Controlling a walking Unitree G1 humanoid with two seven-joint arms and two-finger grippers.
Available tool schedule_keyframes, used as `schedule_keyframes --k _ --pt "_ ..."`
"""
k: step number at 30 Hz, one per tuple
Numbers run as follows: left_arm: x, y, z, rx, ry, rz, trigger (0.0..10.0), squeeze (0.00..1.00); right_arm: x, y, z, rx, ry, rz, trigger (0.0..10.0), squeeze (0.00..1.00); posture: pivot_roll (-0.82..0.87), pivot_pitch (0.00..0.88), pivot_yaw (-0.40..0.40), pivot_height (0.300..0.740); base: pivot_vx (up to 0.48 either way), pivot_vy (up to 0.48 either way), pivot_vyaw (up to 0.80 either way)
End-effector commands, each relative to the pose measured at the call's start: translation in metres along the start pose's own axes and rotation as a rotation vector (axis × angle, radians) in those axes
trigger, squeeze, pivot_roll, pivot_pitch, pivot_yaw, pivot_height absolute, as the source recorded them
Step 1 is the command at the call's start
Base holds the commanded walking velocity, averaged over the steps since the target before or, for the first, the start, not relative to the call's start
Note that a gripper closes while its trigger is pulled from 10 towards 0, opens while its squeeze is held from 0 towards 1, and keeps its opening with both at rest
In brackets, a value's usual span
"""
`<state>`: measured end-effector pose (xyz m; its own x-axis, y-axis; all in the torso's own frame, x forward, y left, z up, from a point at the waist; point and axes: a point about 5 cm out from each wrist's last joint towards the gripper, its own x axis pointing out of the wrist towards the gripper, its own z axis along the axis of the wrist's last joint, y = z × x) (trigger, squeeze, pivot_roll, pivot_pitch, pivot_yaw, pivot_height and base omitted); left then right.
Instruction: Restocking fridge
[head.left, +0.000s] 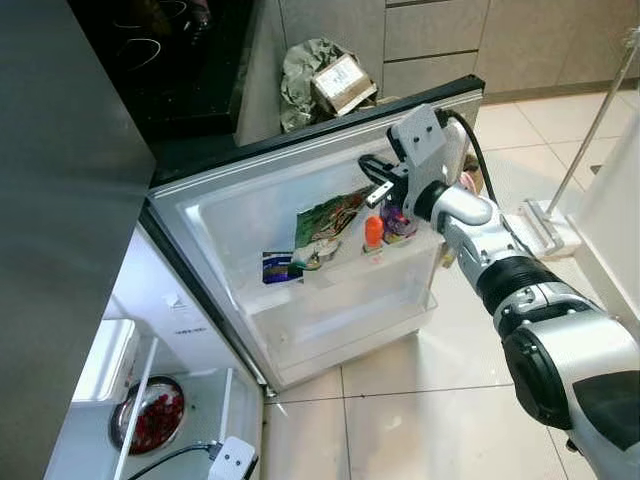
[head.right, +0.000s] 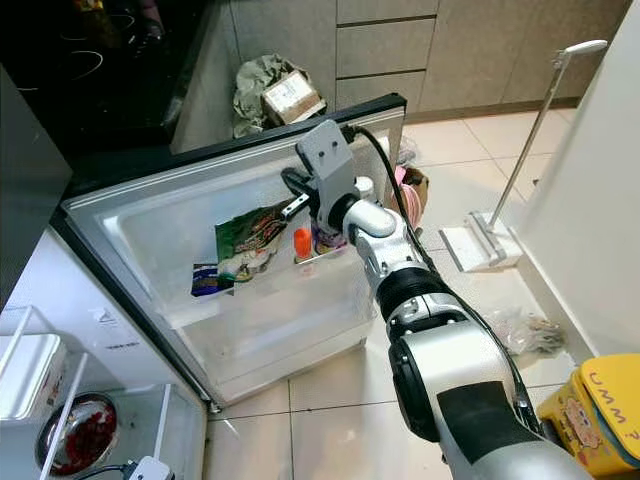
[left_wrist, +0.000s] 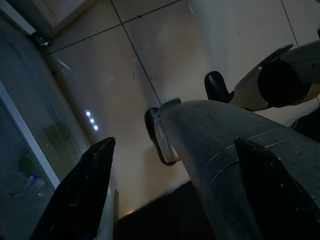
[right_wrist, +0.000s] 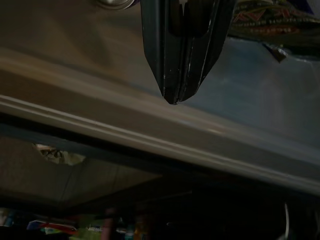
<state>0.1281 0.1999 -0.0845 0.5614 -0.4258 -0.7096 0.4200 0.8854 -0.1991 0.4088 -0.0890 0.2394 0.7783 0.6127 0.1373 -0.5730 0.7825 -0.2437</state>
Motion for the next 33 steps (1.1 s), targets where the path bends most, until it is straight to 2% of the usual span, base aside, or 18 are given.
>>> schedule_keyframes --k 1,2,3,5,6,8,9,11,14,17,20,22,24,25,28,33 --pt "-0.003 -0.006 -0.014 -0.016 0.062 -0.023 10.0 0.00 0.002 -0.002 0.013 0.047 -0.075 0.028 10.0 0.00 0.06 0.148 0.038 0.740 0.000 0.000 0.00" --pt "-0.003 -0.006 -0.014 -0.016 0.062 -0.023 10.0 0.00 0.002 -0.002 0.013 0.047 -0.075 0.028 10.0 0.00 0.06 0.148 0.038 0.740 0.000 0.000 0.00" --pt "-0.001 -0.007 -0.013 -0.016 0.062 -0.023 10.0 0.00 0.002 -0.003 0.021 0.120 -0.146 0.090 10.0 0.00 0.05 0.140 0.037 0.740 0.000 0.000 0.00" --pt "0.000 -0.007 -0.012 -0.016 0.062 -0.024 10.0 0.00 0.001 0.001 0.026 0.177 -0.196 0.206 10.0 0.00 0.04 0.137 0.038 0.740 0.000 0.000 0.00" --pt "0.000 -0.007 -0.012 -0.016 0.062 -0.024 10.0 0.00 0.001 0.001 0.026 0.177 -0.196 0.206 10.0 0.00 0.04 0.137 0.038 0.740 0.000 0.000 0.00" --pt "0.001 -0.008 -0.011 -0.017 0.062 -0.025 10.0 0.00 -0.001 0.009 0.029 0.213 -0.229 0.361 10.0 0.00 0.04 0.135 0.036 0.740 0.000 0.000 0.00" --pt "0.002 -0.009 -0.010 -0.018 0.061 -0.027 10.0 0.00 -0.004 0.017 0.026 0.212 -0.217 0.473 10.0 0.00 0.04 0.135 0.038 0.740 0.000 0.000 0.00" --pt "0.003 -0.011 -0.010 -0.018 0.061 -0.030 10.0 0.00 -0.008 0.029 0.018 0.199 -0.176 0.616 10.0 0.00 0.03 0.135 0.037 0.740 0.000 0.000 0.00" --pt "0.003 -0.012 -0.011 -0.018 0.061 -0.034 10.0 0.00 -0.013 0.042 0.002 0.183 -0.096 0.737 10.0 0.00 0.03 0.137 0.038 0.740 0.000 0.000 0.00" --pt "0.003 -0.013 -0.011 -0.017 0.062 -0.039 10.0 0.00 -0.016 0.054 -0.016 0.179 -0.004 0.799 10.0 0.00 0.03 0.143 0.037 0.740 0.000 0.000 0.00" --pt "0.003 -0.013 -0.012 -0.016 0.062 -0.041 10.0 0.00 -0.017 0.059 -0.020 0.177 0.022 0.819 10.0 0.00 0.04 0.148 0.037 0.740 0.000 0.000 0.00" --pt "0.002 -0.013 -0.013 -0.016 0.062 -0.044 10.0 0.00 -0.017 0.069 -0.028 0.168 0.070 0.858 10.0 0.00 0.04 0.151 0.037 0.740 0.000 0.000 0.00" --pt "0.002 -0.013 -0.013 -0.015 0.062 -0.045 10.0 0.00 -0.016 0.072 -0.033 0.124 0.110 0.826 10.0 0.00 0.04 0.154 0.038 0.740 0.000 0.000 0.00" --pt "0.001 -0.013 -0.014 -0.013 0.064 -0.047 10.0 0.00 -0.012 0.074 -0.040 0.044 0.172 0.745 10.0 0.00 0.04 0.154 0.038 0.740 0.000 0.000 0.00" --pt "0.001 -0.013 -0.014 -0.012 0.066 -0.048 10.0 0.00 -0.010 0.073 -0.045 -0.030 0.228 0.667 10.0 0.00 0.05 0.155 0.037 0.740 0.000 0.000 0.00" --pt "-0.001 -0.012 -0.016 -0.010 0.070 -0.049 10.0 0.00 -0.003 0.065 -0.045 -0.089 0.258 0.500 10.0 0.00 0.05 0.156 0.036 0.740 0.000 0.000 0.00"
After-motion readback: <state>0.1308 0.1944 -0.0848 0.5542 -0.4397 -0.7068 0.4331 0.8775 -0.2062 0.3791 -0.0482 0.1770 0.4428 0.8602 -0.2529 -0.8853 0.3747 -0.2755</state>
